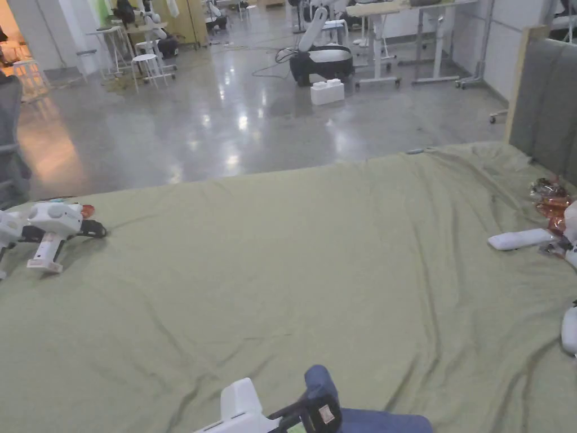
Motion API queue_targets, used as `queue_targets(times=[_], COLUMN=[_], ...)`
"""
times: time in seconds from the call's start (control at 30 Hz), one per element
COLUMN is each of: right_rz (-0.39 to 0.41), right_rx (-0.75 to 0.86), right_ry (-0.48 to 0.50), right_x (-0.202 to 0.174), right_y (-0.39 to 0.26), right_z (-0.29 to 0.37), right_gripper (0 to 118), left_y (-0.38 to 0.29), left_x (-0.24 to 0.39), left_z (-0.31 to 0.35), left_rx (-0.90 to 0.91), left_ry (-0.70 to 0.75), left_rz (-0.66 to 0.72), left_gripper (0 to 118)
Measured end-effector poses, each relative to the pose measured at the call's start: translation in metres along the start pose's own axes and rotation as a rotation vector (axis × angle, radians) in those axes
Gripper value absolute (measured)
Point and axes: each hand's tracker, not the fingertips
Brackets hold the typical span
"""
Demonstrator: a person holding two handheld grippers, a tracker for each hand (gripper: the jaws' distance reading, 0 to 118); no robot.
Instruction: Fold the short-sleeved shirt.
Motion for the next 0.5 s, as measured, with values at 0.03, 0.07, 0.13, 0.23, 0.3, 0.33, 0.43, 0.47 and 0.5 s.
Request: queue_targets(times=[0.03, 0.07, 0.13, 0.23, 0.3, 0.33, 0.43, 0.47, 0.5], right_rz=[-0.011, -0.031, -0.066, -0.072, -0.071, -0.068, -0.076, -0.086, -0.088], right_rx=[0.003, 0.009, 0.031, 0.035, 0.024, 0.019, 0.016, 0.004, -0.009], right_ry=[-0.011, -0.026, -0.044, -0.056, -0.063, -0.065, -0.051, -0.038, -0.03], right_x=[0.003, 0.006, 0.012, 0.019, 0.021, 0.021, 0.026, 0.028, 0.029], right_y=[-0.001, -0.001, -0.005, -0.012, -0.013, -0.014, -0.018, -0.02, -0.022], right_z=[0.004, 0.009, 0.016, 0.018, 0.016, 0.016, 0.012, 0.009, 0.007], right_gripper=[0, 0, 0, 0, 0, 0, 0, 0, 0], left_y=[-0.007, -0.012, -0.02, -0.029, -0.029, -0.028, -0.005, 0.002, 0.007], left_x=[0.005, 0.009, 0.014, 0.014, 0.011, 0.013, 0.03, 0.033, 0.038], left_z=[-0.016, -0.033, -0.063, -0.099, -0.11, -0.107, -0.072, -0.06, -0.047], left_rx=[-0.027, -0.063, -0.119, -0.173, -0.258, -0.268, -0.186, -0.131, -0.083], left_ry=[-0.001, -0.009, 0.007, 0.071, 0.119, 0.134, 0.105, 0.069, 0.059], left_rz=[-0.01, -0.018, -0.045, -0.103, -0.089, -0.068, -0.084, -0.125, -0.158], left_gripper=[13, 13, 13, 22, 50, 59, 66, 68, 68])
